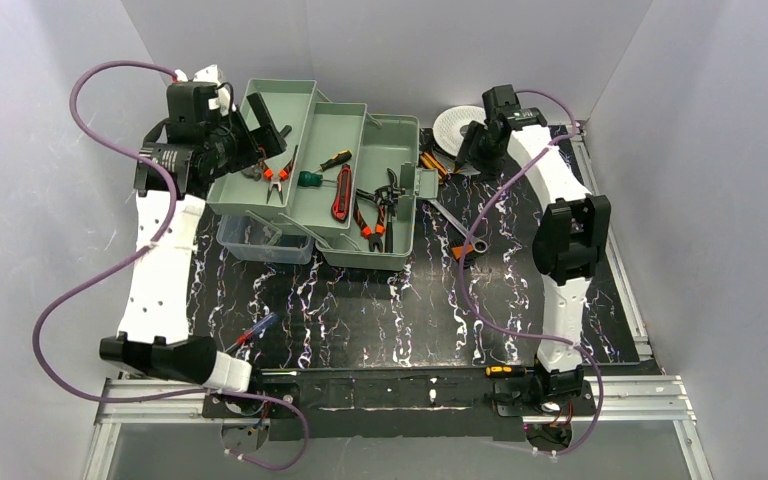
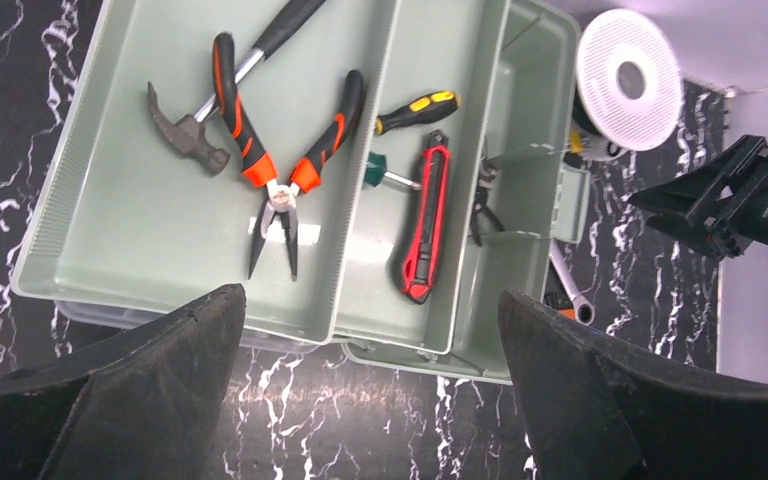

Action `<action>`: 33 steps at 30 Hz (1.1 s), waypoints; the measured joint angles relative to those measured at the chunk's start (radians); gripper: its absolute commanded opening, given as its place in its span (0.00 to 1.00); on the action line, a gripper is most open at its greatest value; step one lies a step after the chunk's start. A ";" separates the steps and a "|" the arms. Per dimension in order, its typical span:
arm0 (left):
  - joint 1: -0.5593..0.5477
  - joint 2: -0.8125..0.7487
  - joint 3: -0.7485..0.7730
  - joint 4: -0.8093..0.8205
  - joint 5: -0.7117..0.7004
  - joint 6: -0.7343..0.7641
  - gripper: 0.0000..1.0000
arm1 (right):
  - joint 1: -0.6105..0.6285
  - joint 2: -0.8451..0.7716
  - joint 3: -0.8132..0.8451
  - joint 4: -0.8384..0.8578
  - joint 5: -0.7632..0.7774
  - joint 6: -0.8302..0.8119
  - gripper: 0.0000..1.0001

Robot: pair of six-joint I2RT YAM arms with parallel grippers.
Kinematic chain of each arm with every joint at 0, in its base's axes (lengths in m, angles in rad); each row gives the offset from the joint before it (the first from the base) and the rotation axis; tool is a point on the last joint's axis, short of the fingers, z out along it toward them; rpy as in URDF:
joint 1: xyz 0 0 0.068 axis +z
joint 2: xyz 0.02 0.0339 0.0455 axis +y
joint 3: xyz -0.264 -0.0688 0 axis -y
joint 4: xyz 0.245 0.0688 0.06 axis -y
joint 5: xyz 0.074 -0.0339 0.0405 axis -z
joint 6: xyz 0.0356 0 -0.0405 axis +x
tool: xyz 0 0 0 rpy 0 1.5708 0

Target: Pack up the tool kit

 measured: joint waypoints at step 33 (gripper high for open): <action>0.011 0.118 0.024 -0.100 0.205 0.061 0.98 | 0.020 0.469 0.338 0.348 -0.062 -0.051 0.63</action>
